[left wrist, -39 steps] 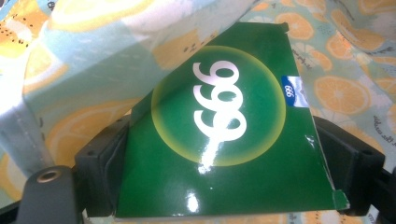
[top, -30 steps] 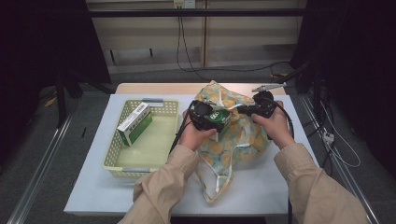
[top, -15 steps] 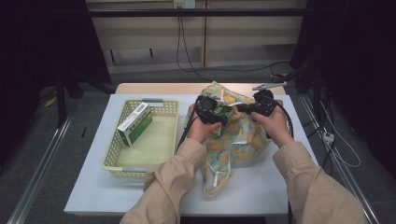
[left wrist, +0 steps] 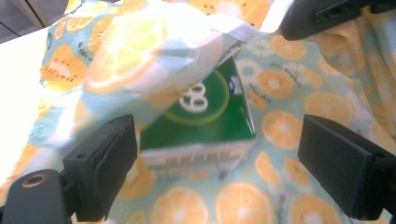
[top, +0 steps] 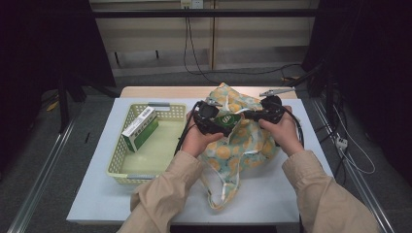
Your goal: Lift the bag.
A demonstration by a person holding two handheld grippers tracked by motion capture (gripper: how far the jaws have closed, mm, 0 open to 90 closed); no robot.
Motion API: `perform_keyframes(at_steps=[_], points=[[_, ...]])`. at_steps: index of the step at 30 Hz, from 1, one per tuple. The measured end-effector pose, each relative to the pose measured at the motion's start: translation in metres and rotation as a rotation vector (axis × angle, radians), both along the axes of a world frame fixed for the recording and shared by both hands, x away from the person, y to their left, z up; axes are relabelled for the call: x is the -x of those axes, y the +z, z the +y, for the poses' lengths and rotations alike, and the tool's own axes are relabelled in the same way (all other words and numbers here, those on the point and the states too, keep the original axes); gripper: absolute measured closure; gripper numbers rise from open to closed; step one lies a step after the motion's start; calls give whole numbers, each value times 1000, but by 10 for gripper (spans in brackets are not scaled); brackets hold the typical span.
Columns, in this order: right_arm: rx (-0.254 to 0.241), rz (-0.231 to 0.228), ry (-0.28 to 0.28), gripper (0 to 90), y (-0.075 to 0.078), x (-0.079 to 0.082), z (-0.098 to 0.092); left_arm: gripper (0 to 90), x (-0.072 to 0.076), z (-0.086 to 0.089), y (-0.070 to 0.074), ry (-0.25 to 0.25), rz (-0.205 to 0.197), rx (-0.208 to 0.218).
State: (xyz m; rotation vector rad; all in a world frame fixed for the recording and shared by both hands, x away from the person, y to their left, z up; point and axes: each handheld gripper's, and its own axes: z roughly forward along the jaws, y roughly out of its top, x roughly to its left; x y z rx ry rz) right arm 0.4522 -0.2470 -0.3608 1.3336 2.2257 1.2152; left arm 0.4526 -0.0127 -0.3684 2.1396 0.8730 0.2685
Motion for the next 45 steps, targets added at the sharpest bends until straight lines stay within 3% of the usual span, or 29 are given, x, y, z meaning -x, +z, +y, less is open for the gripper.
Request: perform_keyframes(at_steps=[3,8,9,10,13,18,19,22,23,24,27,34,45], points=[[4,2,6,900,-1,1,4,123,7,9,5,-13,2,18],[8,9,12,900,-5,3,8,120,15,24,11,-37,0,8],[10,10,13,900,-5,3,8,120,18,26,12,-16,-16,-5],[13,10,17,900,-6,3,9,121,17,30,14,-38,-10,6],[14,15,27,900,-6,4,10,123,18,39,17,-27,-2,17],[13,14,27,900,-7,5,10,126,21,56,23,-31,-13,5],[15,11,30,900,-8,6,10,127,22,59,24,-6,-26,-12],[11,8,28,900,-7,7,8,127,22,73,27,-15,-19,-3],[10,8,26,900,-7,8,8,127,22,76,28,12,-31,-23],[10,6,26,900,-6,8,7,127,21,81,28,-1,-21,-8],[11,2,26,900,-6,10,6,127,20,93,28,14,-25,-34],[7,3,28,900,-7,11,5,127,17,116,27,51,-33,-28],[6,9,28,900,-9,11,5,123,10,149,23,102,-45,-55]])
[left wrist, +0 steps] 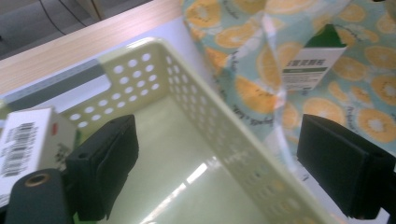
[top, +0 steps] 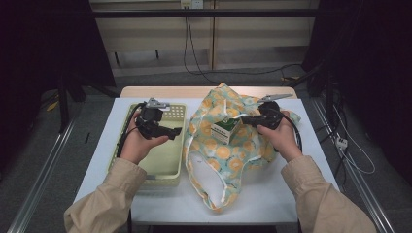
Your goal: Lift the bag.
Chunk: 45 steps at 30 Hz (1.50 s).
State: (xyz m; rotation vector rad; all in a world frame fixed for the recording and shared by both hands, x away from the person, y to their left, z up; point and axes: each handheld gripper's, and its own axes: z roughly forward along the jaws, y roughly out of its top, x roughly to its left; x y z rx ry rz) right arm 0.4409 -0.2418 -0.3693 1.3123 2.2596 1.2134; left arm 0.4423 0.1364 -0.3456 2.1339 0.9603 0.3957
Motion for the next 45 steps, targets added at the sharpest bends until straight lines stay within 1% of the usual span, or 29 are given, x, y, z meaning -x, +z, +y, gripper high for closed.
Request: perform_keyframes(at_steps=[1,3,4,5,7,8,10,14,16,20,22,24,25,26,28,30,32,34,37,40,41,42,45], points=[[0,0,-1,900,0,0,0,123,-1,3,0,-5,3,-7],[1,1,0,900,0,0,-1,123,-3,9,0,1,0,-20],[2,-1,0,900,0,0,-1,122,-5,13,0,7,3,-8],[3,-1,0,900,1,0,-1,122,-6,16,0,11,10,-5],[4,-2,0,900,1,0,-2,120,-8,22,0,28,10,-7],[4,-3,-1,900,1,0,-3,119,-9,25,0,26,10,-10],[3,-4,-2,900,1,0,-4,119,-11,30,0,35,14,7],[-1,-4,-8,900,1,0,-6,113,-13,37,-1,47,14,4],[-3,-2,-8,900,2,-1,-6,97,-15,40,-2,50,15,13],[-7,-2,-7,900,2,-1,-7,70,-19,49,-4,54,19,8],[-6,-2,-8,900,2,-1,-7,67,-21,52,-6,79,24,13],[-7,-2,-11,900,2,-1,-9,69,-22,55,-7,86,22,4],[-10,-1,-12,900,2,-1,-9,67,-23,57,-7,86,30,7],[-10,-2,-13,900,2,-1,-9,67,-24,58,-8,97,29,2],[-10,-4,-11,900,2,-1,-9,73,-26,61,-9,97,28,-6],[-10,-6,-11,900,3,-1,-9,88,-27,64,-10,97,19,-21],[-12,-5,-13,900,2,-1,-10,94,-29,67,-12,105,25,-20],[-12,-5,-14,900,2,-1,-10,99,-30,70,-14,113,30,-39],[-12,-6,-12,900,3,-1,-10,121,-31,72,-17,126,28,-38],[-11,-5,-15,900,2,-1,-10,127,-31,74,-19,127,33,-50],[-14,-5,-16,900,2,-1,-11,142,-31,74,-19,128,31,-58],[-14,-4,-16,900,2,-1,-11,151,-32,76,-20,121,29,-76],[-12,-5,-15,900,3,-1,-10,152,-32,79,-24,142,44,-77]])
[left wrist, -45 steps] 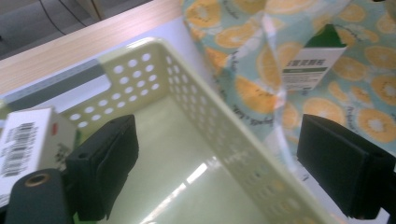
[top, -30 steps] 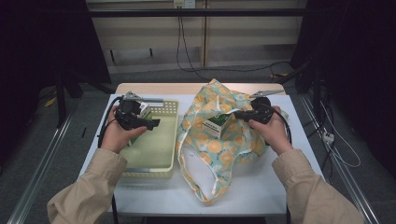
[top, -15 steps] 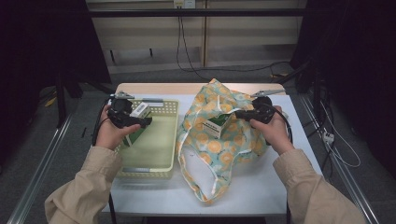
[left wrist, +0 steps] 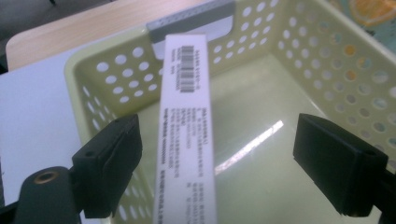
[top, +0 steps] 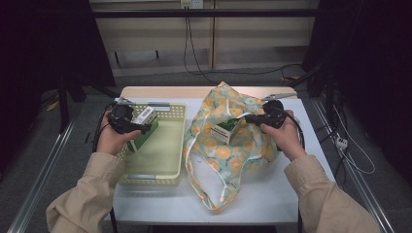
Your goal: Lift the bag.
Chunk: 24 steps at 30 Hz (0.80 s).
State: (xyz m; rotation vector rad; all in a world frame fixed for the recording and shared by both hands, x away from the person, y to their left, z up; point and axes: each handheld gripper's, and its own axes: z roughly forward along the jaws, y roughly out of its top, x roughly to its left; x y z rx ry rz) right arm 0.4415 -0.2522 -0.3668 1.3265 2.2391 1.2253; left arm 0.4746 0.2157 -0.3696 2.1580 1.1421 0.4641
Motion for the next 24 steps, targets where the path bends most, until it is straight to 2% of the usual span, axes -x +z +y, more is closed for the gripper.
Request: perform_keyframes(at_steps=[6,12,14,16,19,20,22,24], points=[[1,3,-2,900,0,0,-1,180,0,7,-5,14,8,-12],[0,5,-2,900,-1,0,-1,271,1,6,-9,12,27,-39],[-1,4,-4,900,-1,0,-1,332,1,5,-11,7,27,-52],[0,3,-3,900,-1,0,-1,410,1,5,-13,17,42,-59],[-1,-1,-3,900,0,0,-1,606,3,4,-14,31,42,-47],[-3,1,-4,900,0,0,-2,616,3,5,-13,34,57,-41],[-3,-1,-6,900,0,0,-2,620,3,3,-11,37,50,-48],[-5,-1,-7,900,0,0,-3,621,5,1,-10,37,44,-32]])
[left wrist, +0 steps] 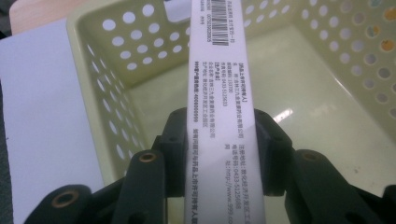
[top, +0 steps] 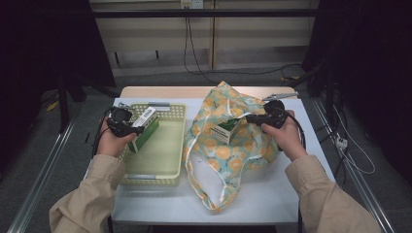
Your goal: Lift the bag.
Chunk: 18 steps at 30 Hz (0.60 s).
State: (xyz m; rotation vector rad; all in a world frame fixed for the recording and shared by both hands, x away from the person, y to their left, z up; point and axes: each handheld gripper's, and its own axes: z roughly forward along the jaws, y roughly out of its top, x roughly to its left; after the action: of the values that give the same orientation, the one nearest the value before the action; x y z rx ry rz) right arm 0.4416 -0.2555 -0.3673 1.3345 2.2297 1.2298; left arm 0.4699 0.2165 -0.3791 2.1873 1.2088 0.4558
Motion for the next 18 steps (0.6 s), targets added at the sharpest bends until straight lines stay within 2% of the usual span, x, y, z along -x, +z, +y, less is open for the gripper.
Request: perform_keyframes(at_steps=[2,7,8,9,14,18], points=[[1,3,-3,900,-1,0,0,623,2,-4,4,-10,-8,21],[3,4,-1,900,-2,-1,0,623,9,-20,22,-78,-8,69],[4,4,-2,900,-2,-1,1,623,12,-25,27,-78,-12,110],[5,3,-2,900,-2,-1,1,623,13,-27,32,-93,-13,120],[4,3,-8,900,-1,-1,-1,623,21,-42,54,-168,-36,160],[6,2,-12,900,-1,-1,-1,623,29,-58,71,-222,-62,159]])
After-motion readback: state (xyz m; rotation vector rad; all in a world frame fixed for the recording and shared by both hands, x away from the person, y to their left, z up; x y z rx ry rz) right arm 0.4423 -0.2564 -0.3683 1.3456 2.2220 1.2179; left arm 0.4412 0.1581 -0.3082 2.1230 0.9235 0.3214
